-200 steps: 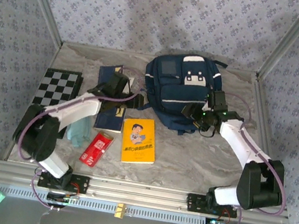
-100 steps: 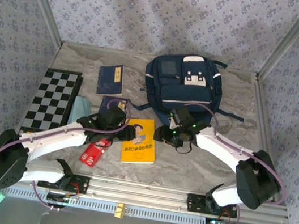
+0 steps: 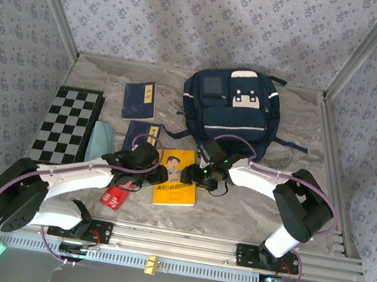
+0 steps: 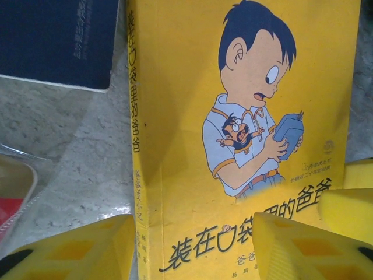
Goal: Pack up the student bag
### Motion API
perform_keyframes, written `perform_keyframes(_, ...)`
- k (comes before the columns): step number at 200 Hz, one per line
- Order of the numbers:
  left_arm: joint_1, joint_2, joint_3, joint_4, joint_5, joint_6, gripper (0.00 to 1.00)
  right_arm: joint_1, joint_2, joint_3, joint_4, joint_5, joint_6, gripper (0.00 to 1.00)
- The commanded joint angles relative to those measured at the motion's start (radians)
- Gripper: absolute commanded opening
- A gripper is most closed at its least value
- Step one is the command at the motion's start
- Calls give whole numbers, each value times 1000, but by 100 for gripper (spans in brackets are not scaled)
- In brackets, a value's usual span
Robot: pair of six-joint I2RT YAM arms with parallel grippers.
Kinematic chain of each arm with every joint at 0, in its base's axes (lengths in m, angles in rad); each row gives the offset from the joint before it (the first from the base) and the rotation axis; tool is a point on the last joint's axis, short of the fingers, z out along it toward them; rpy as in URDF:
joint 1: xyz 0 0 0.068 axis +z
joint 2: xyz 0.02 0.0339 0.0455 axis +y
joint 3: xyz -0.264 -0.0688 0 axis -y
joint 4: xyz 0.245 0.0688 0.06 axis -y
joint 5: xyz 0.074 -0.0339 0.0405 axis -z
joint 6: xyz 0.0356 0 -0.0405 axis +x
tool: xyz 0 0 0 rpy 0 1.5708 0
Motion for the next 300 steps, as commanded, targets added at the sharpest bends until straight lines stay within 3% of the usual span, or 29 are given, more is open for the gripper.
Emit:
perform_keyframes(1,-7,27,-7,40,-5,-18,55,10,22,9,16,2,23,66)
perform_keyframes(32,-8,96,-8,98,44,-18,52,32,30,24,19,-7,26,67)
perform_keyframes(147,-22,102,-25,59,-9,-9,46,21,-79,60,-39,-70,-3,67)
perform_keyframes(193,-26,106,-14,56,-5,1,46,13,-112,20,45,-147,43,58)
perform_keyframes(252,-32,108,-8,50,-9,2,46,2,-129,-16,61,-150,37,46)
perform_keyframes(300,-38,111,-4,50,-11,1,46,-19,-139,-47,83,-155,45,28)
